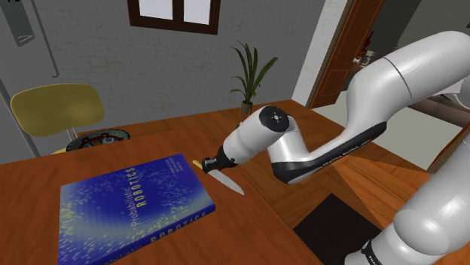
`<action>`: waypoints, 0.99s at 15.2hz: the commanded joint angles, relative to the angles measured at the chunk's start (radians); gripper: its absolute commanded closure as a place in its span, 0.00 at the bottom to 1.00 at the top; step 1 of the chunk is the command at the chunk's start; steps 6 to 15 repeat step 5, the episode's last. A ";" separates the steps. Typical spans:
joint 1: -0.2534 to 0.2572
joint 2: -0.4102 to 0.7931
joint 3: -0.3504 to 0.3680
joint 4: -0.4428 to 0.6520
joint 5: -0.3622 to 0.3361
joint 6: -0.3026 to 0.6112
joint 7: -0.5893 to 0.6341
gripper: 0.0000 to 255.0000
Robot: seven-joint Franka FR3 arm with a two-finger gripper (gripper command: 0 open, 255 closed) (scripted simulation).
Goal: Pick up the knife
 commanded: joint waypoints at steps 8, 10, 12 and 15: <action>-0.016 -0.065 0.026 -0.009 0.157 -0.006 -0.124 1.00; -0.016 -0.065 0.026 -0.009 0.157 -0.006 -0.124 1.00; -0.016 -0.065 0.026 -0.009 0.157 -0.006 -0.124 1.00; -0.016 -0.065 0.026 -0.009 0.157 -0.006 -0.124 1.00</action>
